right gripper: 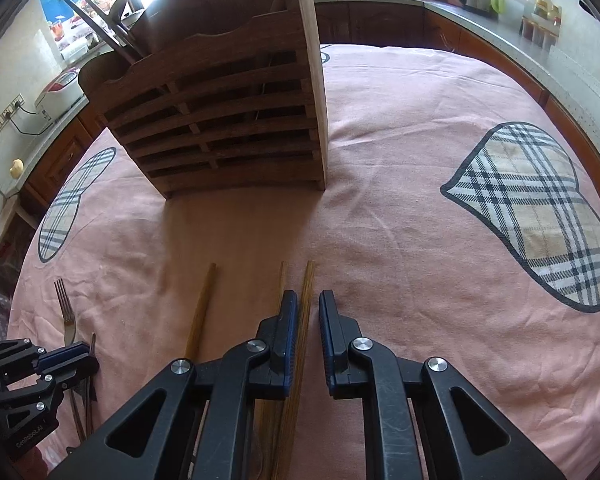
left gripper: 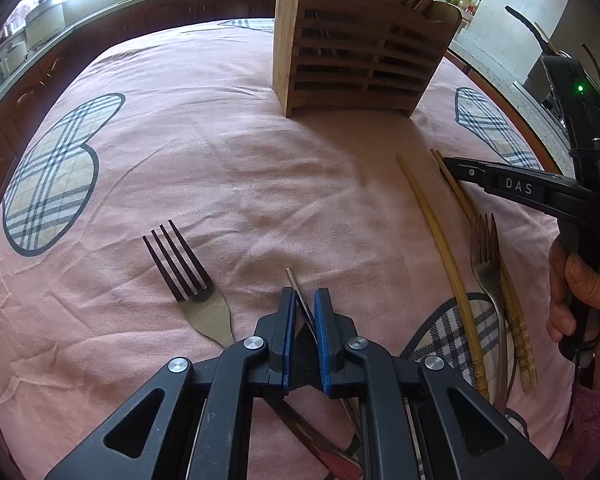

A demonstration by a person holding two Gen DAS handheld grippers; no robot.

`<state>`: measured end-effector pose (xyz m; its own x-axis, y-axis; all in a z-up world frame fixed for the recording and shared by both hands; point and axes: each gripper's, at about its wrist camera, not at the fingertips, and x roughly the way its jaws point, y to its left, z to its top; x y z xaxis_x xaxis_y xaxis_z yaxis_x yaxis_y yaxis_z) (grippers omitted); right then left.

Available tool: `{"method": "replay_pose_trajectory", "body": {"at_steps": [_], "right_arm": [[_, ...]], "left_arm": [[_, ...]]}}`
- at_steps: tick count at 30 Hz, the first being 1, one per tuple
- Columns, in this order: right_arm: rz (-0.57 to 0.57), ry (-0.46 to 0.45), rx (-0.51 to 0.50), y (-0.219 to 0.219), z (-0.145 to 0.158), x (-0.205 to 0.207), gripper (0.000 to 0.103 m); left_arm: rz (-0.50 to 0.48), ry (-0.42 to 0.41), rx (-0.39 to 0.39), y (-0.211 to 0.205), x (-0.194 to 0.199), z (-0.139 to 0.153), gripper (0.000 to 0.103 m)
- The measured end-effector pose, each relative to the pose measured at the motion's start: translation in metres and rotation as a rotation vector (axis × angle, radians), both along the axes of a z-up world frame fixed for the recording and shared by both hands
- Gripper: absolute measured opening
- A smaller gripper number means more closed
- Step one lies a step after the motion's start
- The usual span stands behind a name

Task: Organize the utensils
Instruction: 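Carry both held chopsticks up and lower them into the wooden holder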

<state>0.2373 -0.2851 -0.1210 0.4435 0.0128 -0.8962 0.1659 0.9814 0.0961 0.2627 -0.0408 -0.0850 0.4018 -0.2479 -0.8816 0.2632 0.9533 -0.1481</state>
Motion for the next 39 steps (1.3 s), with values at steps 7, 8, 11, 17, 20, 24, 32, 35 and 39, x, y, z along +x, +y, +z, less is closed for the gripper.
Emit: {"method": "replay_pose_trajectory", "body": {"at_steps": [7, 8, 11, 17, 20, 24, 32, 35, 39], "right_arm": [[0.008, -0.014, -0.02, 0.009, -0.001, 0.003, 0.006], [0.006, -0.02, 0.0, 0.007, -0.001, 0.002, 0.006], [-0.004, -0.056, 0.037, 0.004, 0.008, -0.005, 0.005], [-0.011, -0.144, 0.061, 0.001, 0.047, -0.027, 0.005], [-0.009, -0.18, 0.075, -0.001, 0.064, -0.037, 0.005], [-0.011, -0.224, 0.076, 0.001, 0.084, -0.052, 0.005], [0.0, -0.299, 0.061, 0.011, 0.119, -0.078, 0.005], [0.006, -0.323, 0.051, 0.016, 0.129, -0.087, 0.005], [0.007, -0.349, 0.032, 0.02, 0.141, -0.099, 0.005]], "left_arm": [[-0.004, -0.028, 0.035, -0.006, -0.004, 0.001, 0.007], [-0.002, -0.023, 0.027, -0.005, -0.003, 0.001, 0.006], [0.001, 0.002, -0.023, 0.002, -0.002, 0.004, 0.005], [-0.014, -0.008, -0.075, 0.01, -0.012, 0.025, 0.003], [-0.027, -0.041, -0.081, 0.012, -0.021, 0.042, 0.003], [-0.03, -0.092, -0.103, 0.021, -0.038, 0.069, 0.003], [-0.036, -0.196, -0.156, 0.039, -0.078, 0.119, 0.003], [-0.031, -0.224, -0.176, 0.048, -0.094, 0.132, 0.003], [-0.031, -0.252, -0.193, 0.059, -0.113, 0.143, 0.003]]}}
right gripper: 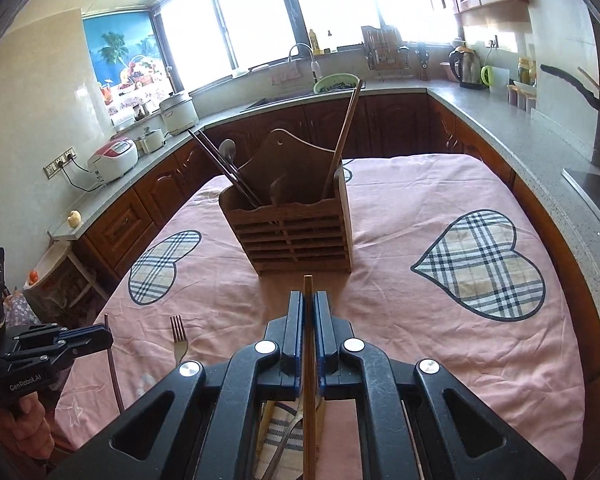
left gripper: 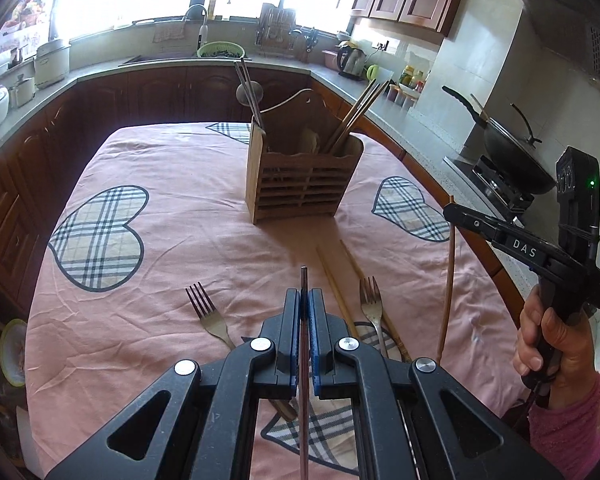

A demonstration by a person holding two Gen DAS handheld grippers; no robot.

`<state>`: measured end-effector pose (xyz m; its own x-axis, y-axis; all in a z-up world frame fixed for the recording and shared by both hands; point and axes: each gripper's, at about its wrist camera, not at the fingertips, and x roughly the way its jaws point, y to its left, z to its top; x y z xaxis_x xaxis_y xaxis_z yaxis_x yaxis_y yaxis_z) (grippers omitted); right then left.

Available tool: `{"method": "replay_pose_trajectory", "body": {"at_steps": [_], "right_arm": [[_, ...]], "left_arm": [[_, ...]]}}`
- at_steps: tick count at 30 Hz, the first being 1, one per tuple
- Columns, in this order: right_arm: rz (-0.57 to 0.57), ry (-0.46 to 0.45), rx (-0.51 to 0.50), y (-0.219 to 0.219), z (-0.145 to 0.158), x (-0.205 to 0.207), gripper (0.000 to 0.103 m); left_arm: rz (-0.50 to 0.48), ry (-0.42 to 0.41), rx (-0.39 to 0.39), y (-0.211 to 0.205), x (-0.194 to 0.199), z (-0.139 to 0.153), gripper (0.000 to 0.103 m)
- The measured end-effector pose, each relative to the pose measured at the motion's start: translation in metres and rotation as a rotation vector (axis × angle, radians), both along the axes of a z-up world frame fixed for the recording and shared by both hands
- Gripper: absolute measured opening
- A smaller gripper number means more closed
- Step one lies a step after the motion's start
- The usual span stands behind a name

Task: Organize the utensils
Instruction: 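Carry both held chopsticks up and lower them into the wooden holder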

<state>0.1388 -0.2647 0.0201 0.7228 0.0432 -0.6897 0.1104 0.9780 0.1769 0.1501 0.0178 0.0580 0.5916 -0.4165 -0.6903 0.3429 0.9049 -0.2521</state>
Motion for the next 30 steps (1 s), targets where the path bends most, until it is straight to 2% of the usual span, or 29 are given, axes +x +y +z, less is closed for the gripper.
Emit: {"method": "replay_pose_trajectory", "body": {"at_steps": [13, 19, 30], "right_arm": [[-0.003, -0.065, -0.034, 0.009, 0.027, -0.031, 0.005], [-0.011, -0.102, -0.044, 0.009, 0.041, -0.043, 0.005], [-0.042, -0.17, -0.054, 0.007, 0.06, -0.047, 0.005]], "left_arm": [[-0.007, -0.05, -0.042, 0.017, -0.03, 0.016, 0.003], [-0.001, -0.098, -0.078, 0.026, -0.041, 0.024, 0.003], [0.03, -0.177, -0.115, 0.036, -0.038, 0.033, 0.002]]}}
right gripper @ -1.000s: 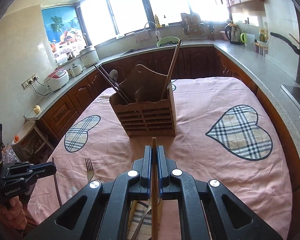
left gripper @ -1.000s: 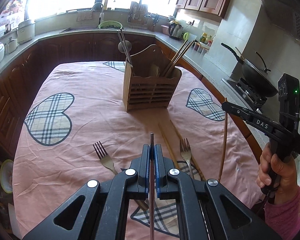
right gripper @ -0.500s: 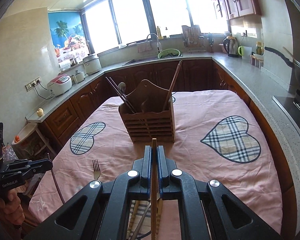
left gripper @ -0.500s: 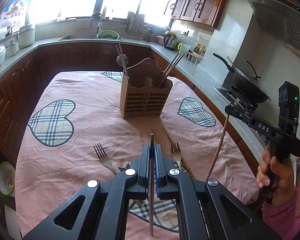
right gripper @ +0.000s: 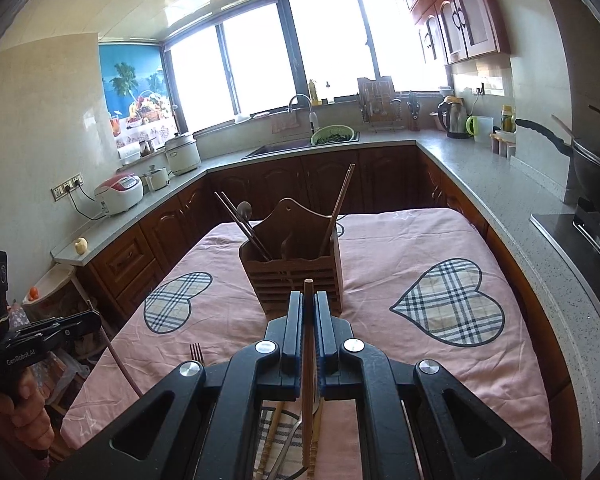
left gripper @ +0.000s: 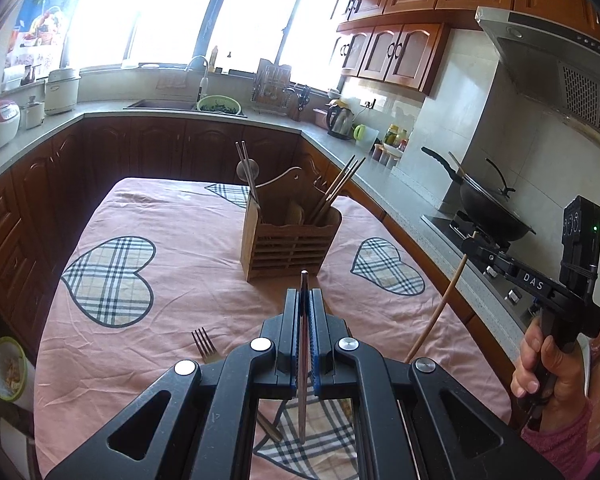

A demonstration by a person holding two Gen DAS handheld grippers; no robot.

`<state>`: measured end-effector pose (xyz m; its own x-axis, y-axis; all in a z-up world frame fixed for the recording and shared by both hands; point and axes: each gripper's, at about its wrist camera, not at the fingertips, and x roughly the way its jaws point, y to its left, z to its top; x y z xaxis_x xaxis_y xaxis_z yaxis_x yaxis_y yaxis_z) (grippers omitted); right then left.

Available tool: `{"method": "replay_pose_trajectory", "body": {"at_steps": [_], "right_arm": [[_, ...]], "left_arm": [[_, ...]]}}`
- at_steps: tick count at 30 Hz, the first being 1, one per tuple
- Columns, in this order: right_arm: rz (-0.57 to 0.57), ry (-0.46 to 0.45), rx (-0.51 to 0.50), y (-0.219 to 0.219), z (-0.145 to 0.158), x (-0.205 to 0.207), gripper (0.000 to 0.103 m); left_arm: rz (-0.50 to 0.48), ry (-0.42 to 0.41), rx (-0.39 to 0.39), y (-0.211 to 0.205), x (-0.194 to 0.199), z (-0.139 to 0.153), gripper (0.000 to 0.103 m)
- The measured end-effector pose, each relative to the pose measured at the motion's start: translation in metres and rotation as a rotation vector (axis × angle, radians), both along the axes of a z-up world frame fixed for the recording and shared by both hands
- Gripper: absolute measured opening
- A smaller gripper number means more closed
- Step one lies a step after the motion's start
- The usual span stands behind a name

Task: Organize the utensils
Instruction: 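Carry both held chopsticks up and lower them into the wooden holder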

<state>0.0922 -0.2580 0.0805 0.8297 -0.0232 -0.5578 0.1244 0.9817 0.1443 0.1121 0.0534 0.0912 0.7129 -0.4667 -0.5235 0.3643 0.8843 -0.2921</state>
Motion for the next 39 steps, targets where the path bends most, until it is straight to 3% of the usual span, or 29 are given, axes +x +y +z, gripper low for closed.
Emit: {"method": "replay_pose_trajectory", "body": {"at_steps": [18, 31, 39], "right_arm": [[-0.062, -0.117, 0.023, -0.018, 0.024, 0.03, 0.005], [-0.072, -0.215, 0.045, -0.032, 0.053, 0.087, 0.005], [-0.105, -0.275, 0.065, -0.051, 0.068, 0.131, 0.005]], "left_arm": [[0.059, -0.105, -0.039, 0.001, 0.044, 0.018, 0.002], [0.095, -0.245, -0.053, -0.015, 0.105, 0.047, 0.002], [0.136, -0.317, -0.055, -0.028, 0.151, 0.044, 0.003]]}}
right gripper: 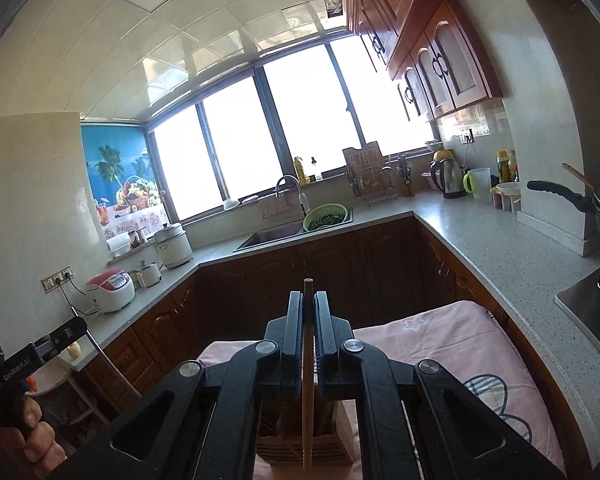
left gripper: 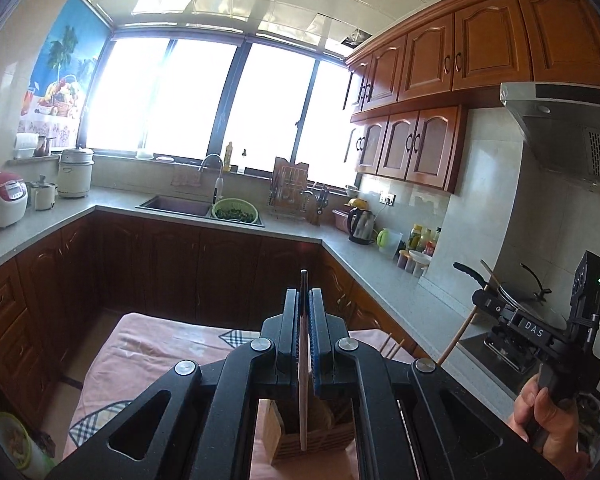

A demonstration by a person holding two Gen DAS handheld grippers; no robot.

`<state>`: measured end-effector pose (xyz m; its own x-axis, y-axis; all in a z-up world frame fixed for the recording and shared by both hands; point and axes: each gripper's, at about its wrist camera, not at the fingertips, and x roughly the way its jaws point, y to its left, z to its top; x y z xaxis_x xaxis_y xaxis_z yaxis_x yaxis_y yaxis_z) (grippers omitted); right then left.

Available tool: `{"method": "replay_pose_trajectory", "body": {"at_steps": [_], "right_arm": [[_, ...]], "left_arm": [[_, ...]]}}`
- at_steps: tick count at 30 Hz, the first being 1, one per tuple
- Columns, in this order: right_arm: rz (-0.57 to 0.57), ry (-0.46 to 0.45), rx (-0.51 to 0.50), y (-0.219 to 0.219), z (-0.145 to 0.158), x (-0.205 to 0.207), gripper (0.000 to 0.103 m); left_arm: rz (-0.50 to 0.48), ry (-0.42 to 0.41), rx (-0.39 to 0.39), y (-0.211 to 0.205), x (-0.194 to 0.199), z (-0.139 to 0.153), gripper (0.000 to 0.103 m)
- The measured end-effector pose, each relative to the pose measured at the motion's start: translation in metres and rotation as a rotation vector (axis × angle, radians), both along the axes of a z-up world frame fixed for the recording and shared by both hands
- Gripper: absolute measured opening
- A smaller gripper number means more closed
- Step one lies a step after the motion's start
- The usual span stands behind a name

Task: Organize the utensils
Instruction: 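Carry both held chopsticks up and lower them into the wooden holder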

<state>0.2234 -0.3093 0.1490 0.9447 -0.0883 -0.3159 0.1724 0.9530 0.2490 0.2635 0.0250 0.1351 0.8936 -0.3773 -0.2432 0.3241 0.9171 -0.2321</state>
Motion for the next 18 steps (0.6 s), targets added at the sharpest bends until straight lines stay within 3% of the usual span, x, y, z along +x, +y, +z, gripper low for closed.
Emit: {"method": "replay_pose_trajectory", "body": {"at_steps": [6, 18], "right_arm": [[-0.011, -0.001, -0.002, -0.006, -0.003, 0.027, 0.005], [-0.036, 0.021, 0.027, -0.02, -0.037, 0.047, 0.005]], "left_arm": [[0.015, -0.006, -0.025, -0.012, 0.033, -0.016, 0.002], [0.076, -0.003, 0.0, -0.038, 0.069, -0.054, 0.003]]}}
